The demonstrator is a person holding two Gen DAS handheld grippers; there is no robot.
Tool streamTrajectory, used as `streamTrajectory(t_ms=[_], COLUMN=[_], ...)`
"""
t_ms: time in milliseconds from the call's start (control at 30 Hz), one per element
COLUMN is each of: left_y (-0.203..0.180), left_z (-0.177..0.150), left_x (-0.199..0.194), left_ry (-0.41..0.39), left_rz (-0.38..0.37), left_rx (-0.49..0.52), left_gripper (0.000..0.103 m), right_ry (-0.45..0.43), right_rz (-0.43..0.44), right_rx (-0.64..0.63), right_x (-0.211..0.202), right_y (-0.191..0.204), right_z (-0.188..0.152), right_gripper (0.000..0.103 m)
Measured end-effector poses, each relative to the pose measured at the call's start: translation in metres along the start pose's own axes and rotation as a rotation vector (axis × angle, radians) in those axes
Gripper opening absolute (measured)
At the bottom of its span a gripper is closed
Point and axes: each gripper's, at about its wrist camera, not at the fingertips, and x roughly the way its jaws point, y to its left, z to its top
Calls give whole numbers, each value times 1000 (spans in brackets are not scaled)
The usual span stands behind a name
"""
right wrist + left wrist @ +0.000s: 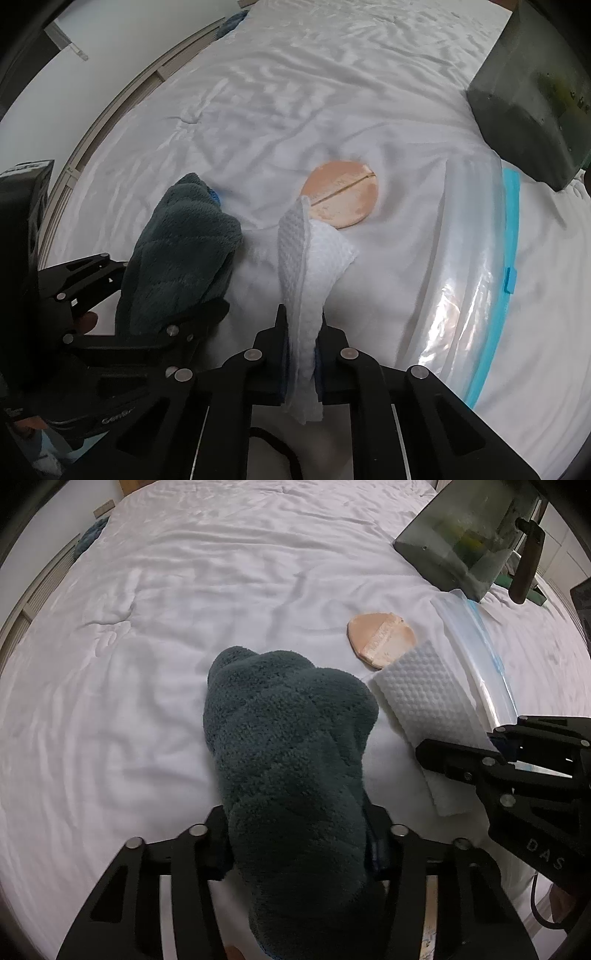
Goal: Organize soft objects
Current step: 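Grasp the dark green mitt with the left tool while the right tool grasps the white cloth, then carry the mitt with the left tool while the right tool carries the cloth over the green tray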
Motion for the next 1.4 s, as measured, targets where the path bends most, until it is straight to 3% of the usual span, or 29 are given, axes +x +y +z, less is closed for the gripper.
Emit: streamTrajectory(t_ms=[167, 333, 1400], left_y=[3, 3, 13], left_z=[2, 2, 5], left_x=[-2, -5, -70], left_ry=[-7, -16, -72], left_rz=[-4, -2, 58], left_rx=[-10, -12, -115], left_gripper=[31, 27, 26], right_ry=[-7, -21, -142], right_rz=[14, 25, 181], right_rx=[-10, -16, -73], right_x=[-7, -16, -98], right_y=[0, -1, 0], right_z=[-1, -5, -9], right_gripper=[9, 9, 9])
